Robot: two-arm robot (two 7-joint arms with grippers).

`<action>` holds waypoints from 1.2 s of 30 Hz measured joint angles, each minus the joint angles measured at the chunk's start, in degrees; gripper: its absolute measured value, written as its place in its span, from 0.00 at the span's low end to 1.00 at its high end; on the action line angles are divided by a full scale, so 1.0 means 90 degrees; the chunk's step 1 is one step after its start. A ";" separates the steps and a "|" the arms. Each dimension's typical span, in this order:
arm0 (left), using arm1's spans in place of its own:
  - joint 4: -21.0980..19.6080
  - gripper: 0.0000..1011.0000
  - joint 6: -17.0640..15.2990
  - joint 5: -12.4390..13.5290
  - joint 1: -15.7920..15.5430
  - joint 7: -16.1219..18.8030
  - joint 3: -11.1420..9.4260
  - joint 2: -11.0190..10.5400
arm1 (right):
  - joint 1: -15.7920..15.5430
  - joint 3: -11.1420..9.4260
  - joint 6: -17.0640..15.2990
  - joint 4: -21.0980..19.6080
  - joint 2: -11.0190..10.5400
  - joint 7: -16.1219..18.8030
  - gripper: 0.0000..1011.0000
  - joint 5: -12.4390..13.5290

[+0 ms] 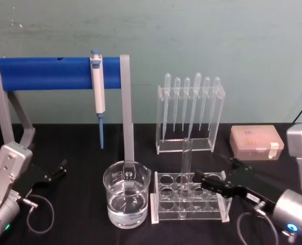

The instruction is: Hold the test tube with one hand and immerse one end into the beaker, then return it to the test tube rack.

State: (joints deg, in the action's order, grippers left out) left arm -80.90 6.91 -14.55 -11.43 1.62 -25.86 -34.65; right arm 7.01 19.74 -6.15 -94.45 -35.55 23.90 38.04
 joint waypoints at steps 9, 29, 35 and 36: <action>0.0000 0.99 0.0000 0.0000 0.0000 0.0000 0.0000 0.0000 | 0.0786 0.0329 -0.0730 0.0544 0.0393 0.0244 0.99 0.0329; 0.0000 0.99 0.0000 0.0000 0.0000 0.0000 0.0000 0.0000 | 0.1379 0.0790 -0.0864 0.0982 0.0667 0.0156 0.81 0.0231; 0.0000 0.99 0.0000 0.0000 0.0000 0.0000 0.0000 0.0000 | 0.1374 0.0806 -0.0854 0.0904 0.0634 0.0100 0.64 0.0198; 0.0000 0.99 0.0000 0.0000 0.0000 0.0000 0.0000 0.0000 | 0.1367 0.0806 -0.0841 0.0888 0.0622 0.0092 0.60 0.0185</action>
State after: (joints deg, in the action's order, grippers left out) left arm -80.90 6.91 -14.55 -11.43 1.62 -25.86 -34.65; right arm 19.32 27.00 -13.72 -86.45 -29.95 24.72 39.70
